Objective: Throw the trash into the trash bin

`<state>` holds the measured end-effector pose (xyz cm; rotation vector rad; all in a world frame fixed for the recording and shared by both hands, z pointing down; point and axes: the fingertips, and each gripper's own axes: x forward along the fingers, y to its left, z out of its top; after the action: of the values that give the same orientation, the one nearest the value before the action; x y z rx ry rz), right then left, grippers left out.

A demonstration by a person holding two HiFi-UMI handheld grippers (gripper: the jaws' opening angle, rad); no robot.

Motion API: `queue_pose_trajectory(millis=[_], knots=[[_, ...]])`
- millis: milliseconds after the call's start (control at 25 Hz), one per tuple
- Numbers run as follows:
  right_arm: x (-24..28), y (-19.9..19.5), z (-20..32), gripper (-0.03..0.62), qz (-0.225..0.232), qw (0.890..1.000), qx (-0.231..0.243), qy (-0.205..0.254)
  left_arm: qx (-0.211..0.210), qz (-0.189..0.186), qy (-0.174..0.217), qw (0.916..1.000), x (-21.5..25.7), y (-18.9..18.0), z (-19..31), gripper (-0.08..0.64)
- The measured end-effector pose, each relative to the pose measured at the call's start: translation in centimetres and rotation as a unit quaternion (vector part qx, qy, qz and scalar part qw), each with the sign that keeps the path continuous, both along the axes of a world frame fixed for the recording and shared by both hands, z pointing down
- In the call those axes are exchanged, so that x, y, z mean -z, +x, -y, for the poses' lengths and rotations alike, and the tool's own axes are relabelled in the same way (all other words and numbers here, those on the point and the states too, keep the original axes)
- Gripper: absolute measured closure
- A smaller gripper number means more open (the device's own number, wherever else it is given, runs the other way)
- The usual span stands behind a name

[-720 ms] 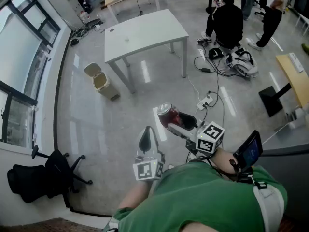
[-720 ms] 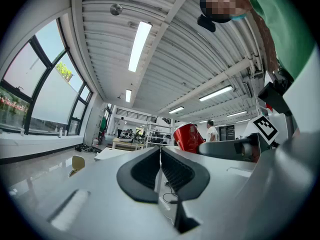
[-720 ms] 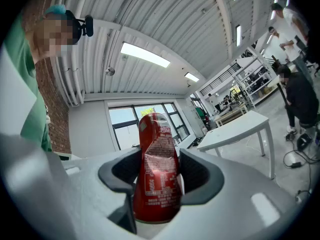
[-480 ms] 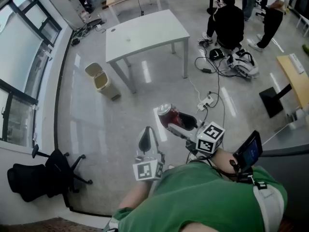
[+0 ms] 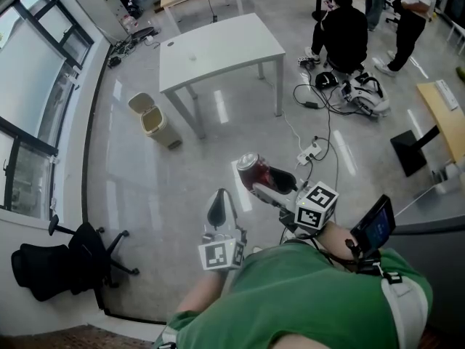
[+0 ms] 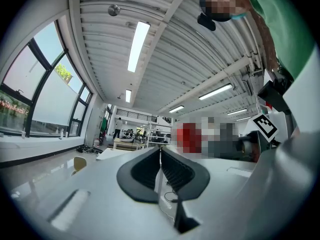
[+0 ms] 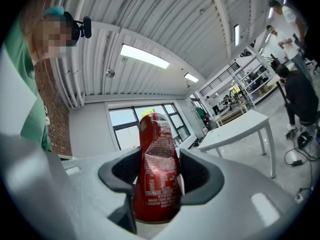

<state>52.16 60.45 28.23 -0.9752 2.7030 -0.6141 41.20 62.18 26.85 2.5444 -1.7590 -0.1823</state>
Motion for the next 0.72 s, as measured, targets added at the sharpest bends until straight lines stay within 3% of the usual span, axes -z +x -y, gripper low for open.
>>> queue_pose_trajectory(millis=[360, 720], knots=[[0.1, 1.0, -0.2, 0.354, 0.004, 1.0, 0.013, -0.001, 0.011, 0.007, 0.002, 0.9999, -0.2, 1.0, -0.5, 0.546], [-0.2, 3.2, 0.0, 0.354, 0.014, 0.999, 0.031, -0.005, 0.052, 0.019, -0.005, 0.9984, -0.6, 2.2, -1.4, 0.548]])
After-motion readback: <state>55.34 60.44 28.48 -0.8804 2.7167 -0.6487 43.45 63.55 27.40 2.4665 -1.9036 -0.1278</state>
